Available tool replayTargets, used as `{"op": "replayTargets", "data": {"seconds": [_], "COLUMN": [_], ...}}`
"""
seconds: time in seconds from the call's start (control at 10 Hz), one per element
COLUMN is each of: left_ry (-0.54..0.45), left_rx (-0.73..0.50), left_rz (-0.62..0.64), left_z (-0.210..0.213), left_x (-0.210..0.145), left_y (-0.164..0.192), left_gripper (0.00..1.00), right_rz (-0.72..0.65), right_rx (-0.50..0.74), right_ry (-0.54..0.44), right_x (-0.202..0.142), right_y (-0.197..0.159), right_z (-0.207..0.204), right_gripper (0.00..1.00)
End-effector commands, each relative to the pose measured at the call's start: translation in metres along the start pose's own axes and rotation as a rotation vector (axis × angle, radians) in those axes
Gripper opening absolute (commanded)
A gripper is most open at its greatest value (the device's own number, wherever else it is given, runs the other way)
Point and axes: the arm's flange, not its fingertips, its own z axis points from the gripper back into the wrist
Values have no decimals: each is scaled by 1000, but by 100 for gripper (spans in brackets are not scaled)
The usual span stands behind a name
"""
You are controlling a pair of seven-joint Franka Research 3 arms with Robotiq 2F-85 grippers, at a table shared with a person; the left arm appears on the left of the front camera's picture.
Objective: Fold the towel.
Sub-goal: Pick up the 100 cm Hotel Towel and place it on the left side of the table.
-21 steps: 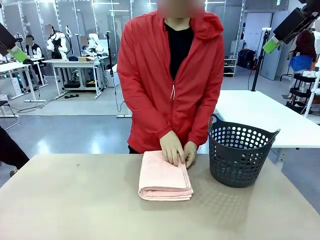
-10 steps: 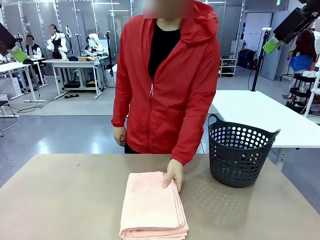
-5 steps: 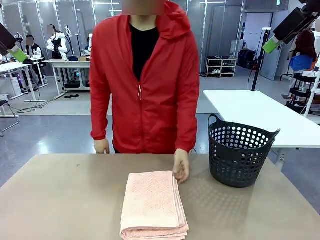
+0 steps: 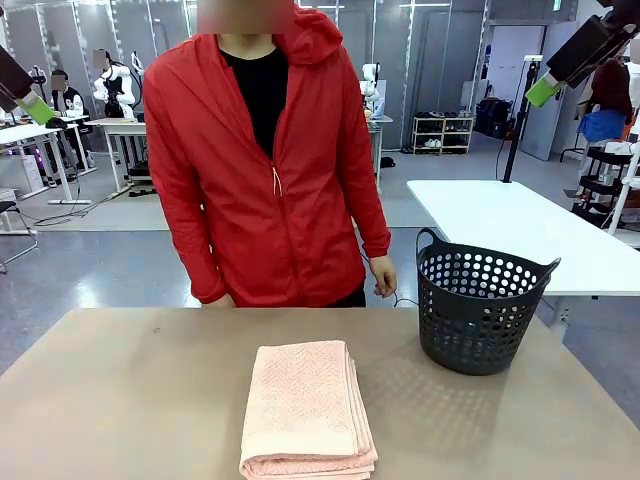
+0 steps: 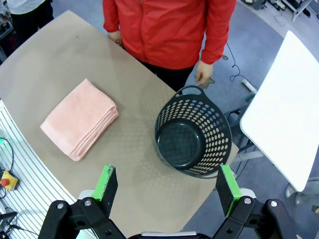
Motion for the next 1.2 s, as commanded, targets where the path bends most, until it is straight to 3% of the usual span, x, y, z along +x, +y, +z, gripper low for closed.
{"op": "replayTargets", "data": {"seconds": [0.0,0.2,0.3,0.7,0.9,1.0,1.1], "left_ry": [4,0,7,2,2,-20,-23], "left_rx": [-10,0,-79,-240,-362,-496,-484], "left_rz": [5,0,61,212,286,296,321], "left_z": [2,0,-23,-156,-230,-268,-294], "left_x": [-1,0,-5,-56,-90,-105,-118], "left_y": [-2,0,15,33,23,12,1], "left_gripper": [100,100,100,100,100,100,100], "right_rz": [-5,-5,-5,-5,-5,-5,-5], "right_rx": [-3,-3,-3,-3,-3,-3,-3], "right_ry": [4,4,4,4,4,4,4], "right_x": [-2,-2,-2,-2,-2,-2,-2], "right_y": [0,0,0,0,0,0,0], "right_z": [1,1,1,1,1,1,1], "right_gripper": [100,100,100,100,100,100,100]}}
